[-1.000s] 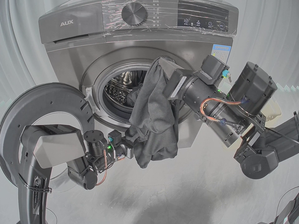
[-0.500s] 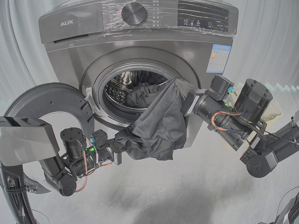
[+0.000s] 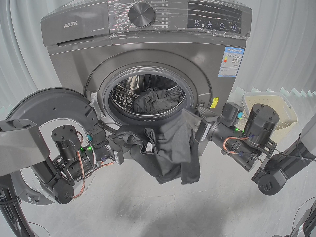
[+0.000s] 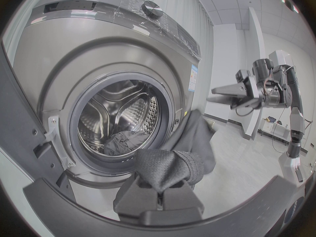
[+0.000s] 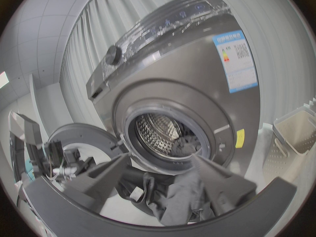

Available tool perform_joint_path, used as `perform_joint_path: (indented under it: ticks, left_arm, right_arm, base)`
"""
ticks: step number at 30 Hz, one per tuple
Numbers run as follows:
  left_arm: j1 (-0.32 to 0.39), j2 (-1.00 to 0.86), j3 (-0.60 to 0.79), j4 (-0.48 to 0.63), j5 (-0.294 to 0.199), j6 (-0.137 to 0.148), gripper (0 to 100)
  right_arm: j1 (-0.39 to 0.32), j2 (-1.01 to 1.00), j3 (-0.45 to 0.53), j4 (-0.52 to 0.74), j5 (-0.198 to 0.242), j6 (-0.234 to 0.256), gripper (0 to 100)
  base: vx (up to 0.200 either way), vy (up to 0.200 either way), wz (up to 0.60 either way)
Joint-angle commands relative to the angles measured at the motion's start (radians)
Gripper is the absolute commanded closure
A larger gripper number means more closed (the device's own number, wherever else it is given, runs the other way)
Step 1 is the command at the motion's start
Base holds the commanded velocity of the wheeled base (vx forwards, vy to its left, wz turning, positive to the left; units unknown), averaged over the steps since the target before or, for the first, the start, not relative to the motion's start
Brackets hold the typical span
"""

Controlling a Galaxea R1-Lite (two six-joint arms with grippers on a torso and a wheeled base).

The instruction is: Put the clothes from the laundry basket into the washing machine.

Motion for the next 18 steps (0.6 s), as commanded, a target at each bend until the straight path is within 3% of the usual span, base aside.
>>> perform_joint_path:
  ticks: [1,5,18]
  left_arm:
    - [0.0,-0.029,-0.006,0.0,0.0,-0.001,100]
    - [-0.003,-0.031,-0.018,0.0,0.002,-0.004,100]
    - [-0.008,-0.031,-0.032,0.0,0.002,-0.007,100]
  right_arm:
    - [-0.006,0.071,0.113,0.004,0.014,-0.018,0]
    - [-0.008,0.129,0.195,-0.017,0.061,-0.059,0]
    - [-0.005,0.192,0.198,-0.053,0.092,-0.076,0]
  base:
    - [0.0,0.0,0.0]
    - [0.0,0.0,0.0]
    - [0.0,0.0,0.0]
